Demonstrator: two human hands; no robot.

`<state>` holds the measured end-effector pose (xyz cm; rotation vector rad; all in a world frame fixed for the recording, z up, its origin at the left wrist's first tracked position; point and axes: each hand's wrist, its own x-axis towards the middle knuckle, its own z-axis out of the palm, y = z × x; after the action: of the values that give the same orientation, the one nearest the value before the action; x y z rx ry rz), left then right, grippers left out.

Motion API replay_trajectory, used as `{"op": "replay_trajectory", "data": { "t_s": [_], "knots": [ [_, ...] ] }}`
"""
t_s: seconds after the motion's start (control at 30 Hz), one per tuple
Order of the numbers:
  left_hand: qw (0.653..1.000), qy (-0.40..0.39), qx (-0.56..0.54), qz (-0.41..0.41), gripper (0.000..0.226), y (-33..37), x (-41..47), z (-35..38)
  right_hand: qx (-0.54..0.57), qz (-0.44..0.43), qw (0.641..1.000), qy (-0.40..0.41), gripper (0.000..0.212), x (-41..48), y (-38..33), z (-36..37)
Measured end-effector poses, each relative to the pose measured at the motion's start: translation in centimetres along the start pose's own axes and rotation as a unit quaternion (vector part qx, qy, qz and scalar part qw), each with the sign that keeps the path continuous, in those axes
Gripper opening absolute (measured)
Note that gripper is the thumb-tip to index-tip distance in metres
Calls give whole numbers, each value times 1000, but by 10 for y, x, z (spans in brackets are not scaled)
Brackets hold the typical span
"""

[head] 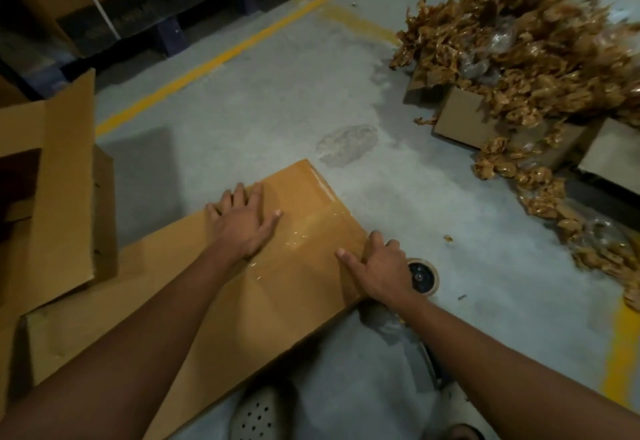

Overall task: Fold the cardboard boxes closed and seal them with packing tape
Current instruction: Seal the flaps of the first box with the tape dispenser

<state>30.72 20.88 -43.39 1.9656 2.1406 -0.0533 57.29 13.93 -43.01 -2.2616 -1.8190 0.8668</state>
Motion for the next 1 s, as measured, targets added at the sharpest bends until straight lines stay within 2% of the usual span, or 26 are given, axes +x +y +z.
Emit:
{"op": "replay_trajectory", "data": {
  "t_s": [0.1, 0.17, 0.23, 0.27, 0.3, 0.37, 0.4, 0.43, 0.5, 0.53, 0.6, 0.67, 0.8, 0.93, 1.0],
  "knots": [
    [999, 15, 46, -7, 81, 16, -5, -3, -12, -15, 1000, 8, 73, -19, 15, 7],
    [997, 33, 70, -20, 84, 27, -9, -2, 42, -10, 999, 0, 68, -24, 30, 9],
    [995, 29, 79, -52, 87, 46, -8, -1, 215, 71, 974, -17, 59, -20, 54, 11],
    [995, 23, 76, -65, 89, 57, -4, -1, 274, 128, 953, -2, 57, -15, 72, 15],
    [995, 20, 73, -63, 90, 68, 1, 2, 286, 183, 940, 30, 55, -10, 92, 19],
    [998, 33, 53, 3, 85, 86, 12, 10, 202, 263, 941, 64, 42, 0, 139, 33],
    [997, 42, 39, 55, 81, 94, 17, 15, 144, 292, 944, 52, 37, 3, 158, 39],
    [994, 48, 27, 96, 76, 102, 21, 20, 103, 319, 942, 20, 36, 5, 177, 50],
    [991, 50, 19, 123, 70, 115, 30, 31, 70, 368, 926, -44, 53, 7, 200, 69],
    [991, 56, 20, 119, 70, 118, 32, 33, 66, 364, 926, -78, 57, 4, 204, 77],
    [989, 89, 31, 113, 69, 117, 32, 36, 70, 311, 937, -140, 35, 0, 203, 86],
    [986, 113, 46, 113, 70, 116, 31, 37, 79, 272, 946, -160, 21, -1, 203, 89],
    [987, 102, 62, 110, 71, 119, 29, 34, 110, 242, 942, -205, 22, 1, 200, 65],
    [989, 71, 76, 108, 74, 120, 27, 25, 249, 275, 907, -197, 19, 5, 194, 23],
    [990, 49, 75, 109, 76, 121, 24, 19, 303, 267, 899, -168, 19, 9, 184, -1]
  ]
}}
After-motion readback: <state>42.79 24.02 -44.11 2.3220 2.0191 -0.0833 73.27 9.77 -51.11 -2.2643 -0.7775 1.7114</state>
